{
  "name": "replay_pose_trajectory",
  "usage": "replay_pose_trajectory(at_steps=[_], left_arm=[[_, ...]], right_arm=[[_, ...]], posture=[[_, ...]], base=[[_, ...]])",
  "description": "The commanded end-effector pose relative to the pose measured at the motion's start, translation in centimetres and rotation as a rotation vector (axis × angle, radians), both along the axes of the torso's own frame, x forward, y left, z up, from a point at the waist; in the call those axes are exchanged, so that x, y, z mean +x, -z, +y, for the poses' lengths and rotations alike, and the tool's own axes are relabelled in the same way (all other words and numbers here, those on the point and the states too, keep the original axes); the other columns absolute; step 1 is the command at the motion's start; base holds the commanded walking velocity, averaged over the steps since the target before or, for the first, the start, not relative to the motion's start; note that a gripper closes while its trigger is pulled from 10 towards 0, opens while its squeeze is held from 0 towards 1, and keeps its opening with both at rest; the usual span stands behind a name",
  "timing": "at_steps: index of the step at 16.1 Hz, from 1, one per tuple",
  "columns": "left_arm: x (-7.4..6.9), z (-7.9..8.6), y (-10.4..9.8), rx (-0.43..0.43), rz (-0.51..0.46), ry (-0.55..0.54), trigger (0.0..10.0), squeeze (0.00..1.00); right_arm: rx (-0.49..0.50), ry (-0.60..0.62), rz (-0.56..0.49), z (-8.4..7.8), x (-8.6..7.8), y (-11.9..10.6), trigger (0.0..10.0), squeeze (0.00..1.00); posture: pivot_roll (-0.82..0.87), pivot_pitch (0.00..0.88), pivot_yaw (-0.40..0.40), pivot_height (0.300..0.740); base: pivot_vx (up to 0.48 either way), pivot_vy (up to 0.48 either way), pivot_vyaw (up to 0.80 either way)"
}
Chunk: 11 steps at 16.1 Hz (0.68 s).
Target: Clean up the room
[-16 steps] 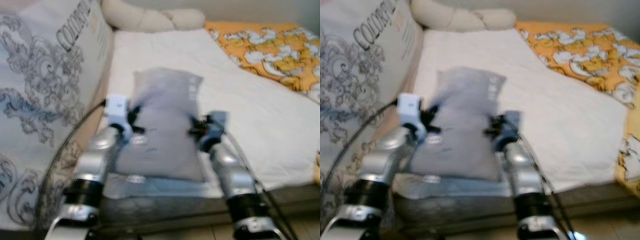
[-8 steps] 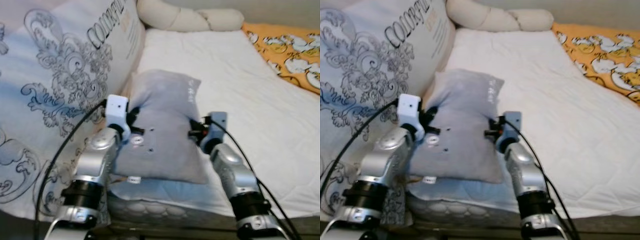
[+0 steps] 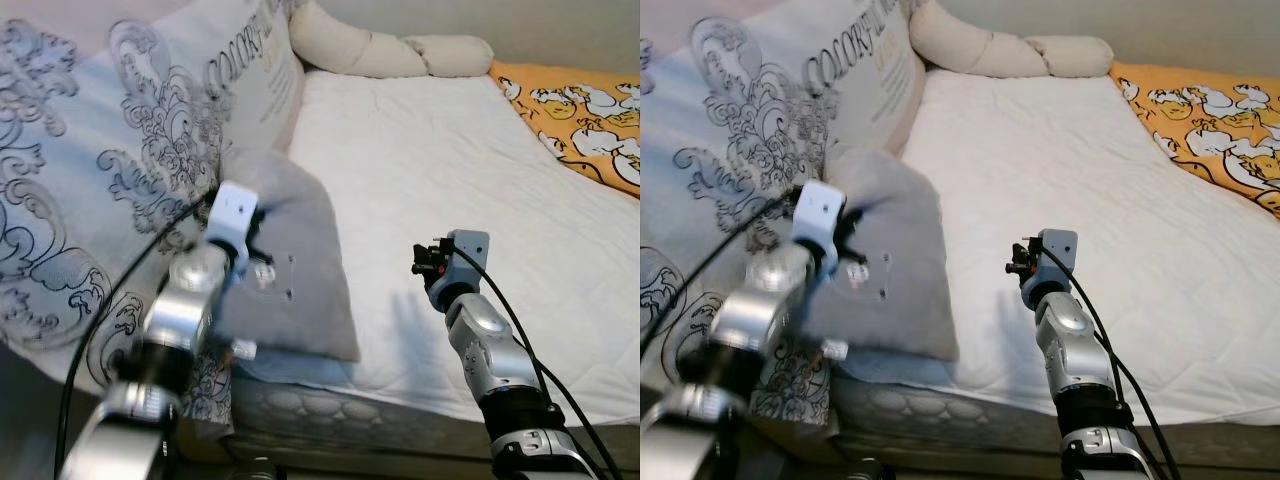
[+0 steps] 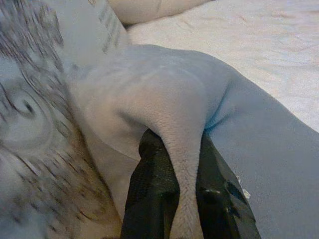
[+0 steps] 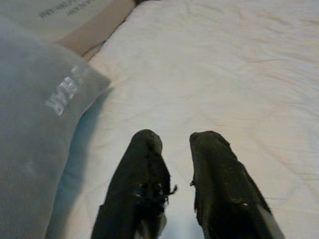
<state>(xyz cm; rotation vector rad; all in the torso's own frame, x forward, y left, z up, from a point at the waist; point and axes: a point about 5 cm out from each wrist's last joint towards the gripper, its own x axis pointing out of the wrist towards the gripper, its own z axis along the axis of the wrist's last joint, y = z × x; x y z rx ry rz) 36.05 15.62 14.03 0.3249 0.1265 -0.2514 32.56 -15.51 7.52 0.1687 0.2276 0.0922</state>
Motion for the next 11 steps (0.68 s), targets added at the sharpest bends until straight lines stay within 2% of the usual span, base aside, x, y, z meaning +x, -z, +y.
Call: replay_pose_trajectory(at_steps=[1, 3, 4, 7, 10, 11], left_arm=[[1.0, -0.1, -1.9, 0.029, -0.09, 0.006, 10.0, 0.0], [2.0, 0.4, -2.6, 0.094, -0.124, 0.032, 10.0, 0.0], [2.4, 0.4, -2.7, 0.157, -0.127, 0.074, 10.0, 0.0], [3.6, 0.2, -3.5, 0.292, -0.129, 0.115, 10.0, 0.0], [4.2, 0.0, -3.6, 0.386, -0.109, 0.135, 10.0, 0.0], [4.2, 0.3, -3.1, 0.486, -0.081, 0.142, 10.0, 0.0]], right_arm=[[0.031, -0.03, -0.027, 0.2, 0.1, -0.4, 10.0, 1.0], [0.081, -0.146, -0.084, 0.9, 0.0, -1.4, 10.0, 1.0], [0.086, -0.229, -0.115, 1.4, -0.1, -2.0, 10.0, 1.0], [0.026, -0.331, -0.153, 1.6, -0.3, -2.8, 10.0, 1.0], [0.006, -0.424, -0.172, 1.6, -0.9, -3.3, 10.0, 1.0], [-0.016, -0.526, -0.18, 2.0, -1.8, -3.6, 10.0, 1.0]], posture=[[0.15, 0.0, -0.01, 0.74], [0.15, 0.0, -0.008, 0.74], [0.14, 0.0, -0.004, 0.74], [0.12, 0.0, 0.004, 0.74], [0.06, 0.0, 0.028, 0.74], [0.04, 0.0, 0.038, 0.74]], base=[[0.0, 0.0, 0.0], [0.0, 0.0, 0.0], [0.0, 0.0, 0.0], [0.0, 0.0, 0.0], [0.0, 0.0, 0.0], [0.0, 0.0, 0.0]])
